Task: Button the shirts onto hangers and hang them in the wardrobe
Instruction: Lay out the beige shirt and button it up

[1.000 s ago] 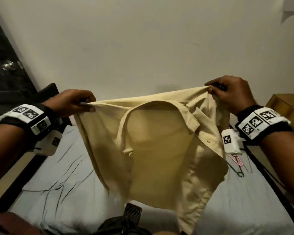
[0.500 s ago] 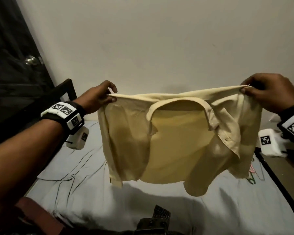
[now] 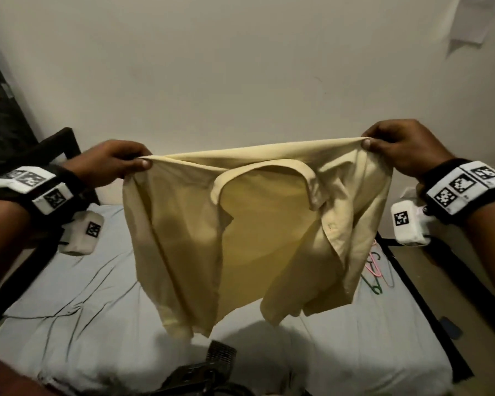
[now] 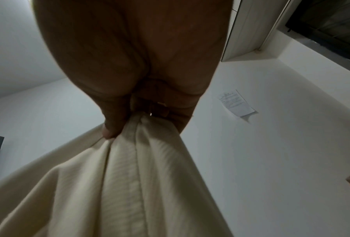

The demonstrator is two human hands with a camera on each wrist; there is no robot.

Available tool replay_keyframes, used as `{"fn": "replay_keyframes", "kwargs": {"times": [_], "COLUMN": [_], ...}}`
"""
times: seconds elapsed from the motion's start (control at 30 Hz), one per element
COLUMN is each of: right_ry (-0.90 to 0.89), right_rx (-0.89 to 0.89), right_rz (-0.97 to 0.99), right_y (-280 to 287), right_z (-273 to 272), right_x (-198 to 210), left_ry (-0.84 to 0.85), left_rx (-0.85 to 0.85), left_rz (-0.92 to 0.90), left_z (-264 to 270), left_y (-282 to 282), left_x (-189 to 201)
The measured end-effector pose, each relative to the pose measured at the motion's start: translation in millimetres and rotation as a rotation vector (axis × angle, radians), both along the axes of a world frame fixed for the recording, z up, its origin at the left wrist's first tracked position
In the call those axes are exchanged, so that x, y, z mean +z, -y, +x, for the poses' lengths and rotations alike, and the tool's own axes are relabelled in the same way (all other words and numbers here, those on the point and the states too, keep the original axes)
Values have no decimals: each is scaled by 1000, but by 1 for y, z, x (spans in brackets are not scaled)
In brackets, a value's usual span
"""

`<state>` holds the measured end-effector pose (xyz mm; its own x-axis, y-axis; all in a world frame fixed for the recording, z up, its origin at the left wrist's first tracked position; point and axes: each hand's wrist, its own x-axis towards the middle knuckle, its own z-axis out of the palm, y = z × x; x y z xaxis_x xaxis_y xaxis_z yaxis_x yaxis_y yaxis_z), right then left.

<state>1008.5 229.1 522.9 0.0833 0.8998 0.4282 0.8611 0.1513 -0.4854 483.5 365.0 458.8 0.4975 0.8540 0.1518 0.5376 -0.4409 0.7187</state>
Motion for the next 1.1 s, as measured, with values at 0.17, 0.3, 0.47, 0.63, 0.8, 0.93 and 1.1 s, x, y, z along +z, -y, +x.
{"fn": "replay_keyframes", "kwargs": {"times": [0.17, 0.3, 0.47, 0.63, 0.8, 0.93, 1.1], "right_ry": [14, -76, -104, -88, -244, -288, -273], "right_rx": [43, 91, 115, 137, 108, 97, 67], "right_rz": [-136, -202, -221, -82, 15, -13, -18], "right_y": [4, 13, 21, 20, 17, 19, 20], "right_z": [-5, -8, -5, 13, 20, 21, 11], "right_x": [8, 12, 15, 15, 14, 13, 14], "left_ry": [108, 177, 25, -78, 103, 286, 334], "left_rx": [7, -16, -139, -120, -55, -13, 23], "left_rz": [-112, -15, 6, 63, -132, -226, -191], "left_z": [-9, -13, -21, -19, -5, -6, -7], "left_y": [-9, -15, -12, 4, 12, 11, 12], "left_x": [-4, -3, 7, 18, 24, 25, 30]}}
